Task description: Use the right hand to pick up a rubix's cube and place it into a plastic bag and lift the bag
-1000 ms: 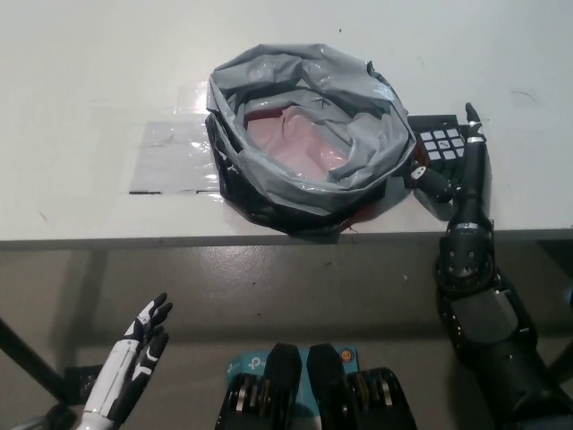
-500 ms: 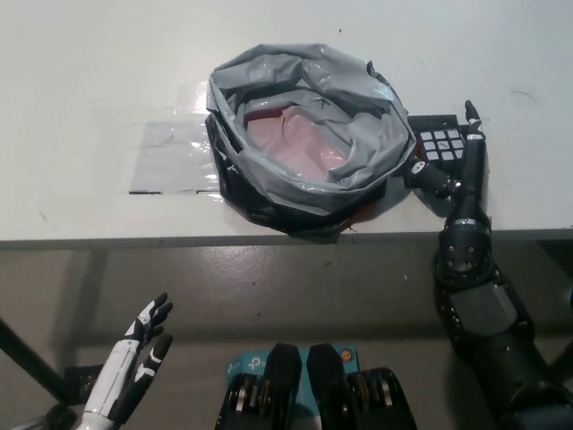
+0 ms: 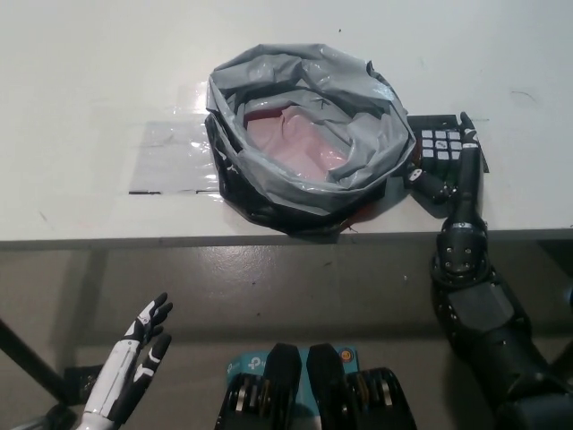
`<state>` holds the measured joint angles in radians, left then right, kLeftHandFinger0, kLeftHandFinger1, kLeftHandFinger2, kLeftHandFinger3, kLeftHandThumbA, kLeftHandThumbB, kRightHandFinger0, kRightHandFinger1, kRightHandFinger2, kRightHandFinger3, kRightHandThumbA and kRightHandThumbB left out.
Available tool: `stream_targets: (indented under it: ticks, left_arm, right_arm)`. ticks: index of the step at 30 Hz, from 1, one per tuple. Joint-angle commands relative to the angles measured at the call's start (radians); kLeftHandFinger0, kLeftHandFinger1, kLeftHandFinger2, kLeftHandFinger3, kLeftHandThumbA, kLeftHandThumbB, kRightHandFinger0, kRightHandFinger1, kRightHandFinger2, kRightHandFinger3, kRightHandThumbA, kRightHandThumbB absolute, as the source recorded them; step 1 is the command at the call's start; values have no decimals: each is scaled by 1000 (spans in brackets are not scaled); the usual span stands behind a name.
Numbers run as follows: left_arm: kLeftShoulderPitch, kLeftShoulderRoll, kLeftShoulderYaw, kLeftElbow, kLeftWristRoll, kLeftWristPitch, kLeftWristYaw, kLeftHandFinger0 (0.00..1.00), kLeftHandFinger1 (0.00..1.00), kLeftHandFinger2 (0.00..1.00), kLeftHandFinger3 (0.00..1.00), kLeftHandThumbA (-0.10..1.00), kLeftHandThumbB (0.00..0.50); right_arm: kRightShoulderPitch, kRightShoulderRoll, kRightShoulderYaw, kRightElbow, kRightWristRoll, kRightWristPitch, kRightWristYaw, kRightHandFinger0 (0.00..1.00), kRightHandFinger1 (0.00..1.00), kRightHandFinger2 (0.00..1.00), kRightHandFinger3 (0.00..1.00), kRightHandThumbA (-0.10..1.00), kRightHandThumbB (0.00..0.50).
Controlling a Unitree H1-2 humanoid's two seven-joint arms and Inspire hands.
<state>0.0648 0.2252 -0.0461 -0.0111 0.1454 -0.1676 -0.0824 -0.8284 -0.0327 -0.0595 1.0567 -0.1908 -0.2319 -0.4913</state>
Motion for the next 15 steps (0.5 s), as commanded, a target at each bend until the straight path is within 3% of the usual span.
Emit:
stream_targets:
  ticks: [1,2,3,4,5,6,7,8,9,10,15]
  left_arm:
    - [-3,15,-1,-30,13,-38,-3,1000,1000,1000,1000,983,205]
    - [-4,15,-1,-30,13,-37,-3,1000,1000,1000,1000,983,206]
    - [-5,13,-1,-29,14,-37,-1,1000,1000,1000,1000,984,213]
    - [-5,13,-1,-28,15,-36,-1,1000,1000,1000,1000,984,213]
    - [-4,11,0,-29,15,-38,0,1000,1000,1000,1000,980,215]
    - [-4,11,0,-29,15,-38,1,1000,1000,1000,1000,980,215]
    - [-3,10,0,-32,16,-36,1,1000,1000,1000,1000,977,207]
    - [-3,10,-1,-33,15,-36,0,1000,1000,1000,1000,974,198]
    - [-4,11,0,-33,14,-37,0,1000,1000,1000,1000,973,197]
    - [-5,12,1,-32,16,-39,0,1000,1000,1000,1000,974,204]
    - [-6,12,1,-27,16,-44,1,1000,1000,1000,1000,980,198]
  right_arm:
    - [-75,3,-15,33,40,-67,-7,1000,1000,1000,1000,695,420]
    - [-78,3,-16,37,38,-70,-19,1000,1000,1000,1000,694,420]
    - [-83,13,-44,42,65,-133,-54,1000,1000,1000,1000,518,386]
    - [-84,15,-51,44,73,-152,-61,1000,1000,1000,1000,518,386]
    - [-87,20,-59,40,62,-140,-119,896,1000,1000,1000,509,365]
    - [-89,21,-61,40,57,-135,-135,896,1000,1000,1000,509,365]
    - [-95,25,-74,36,57,-128,-172,324,411,521,629,292,192]
    - [-101,27,-88,37,63,-133,-201,69,111,300,440,153,213]
    - [-108,28,-98,42,65,-142,-227,14,22,241,306,5,205]
    - [-116,25,-109,58,70,-161,-247,1,12,322,371,-96,162]
    - [-117,22,-130,75,93,-200,-221,0,0,392,503,-100,152]
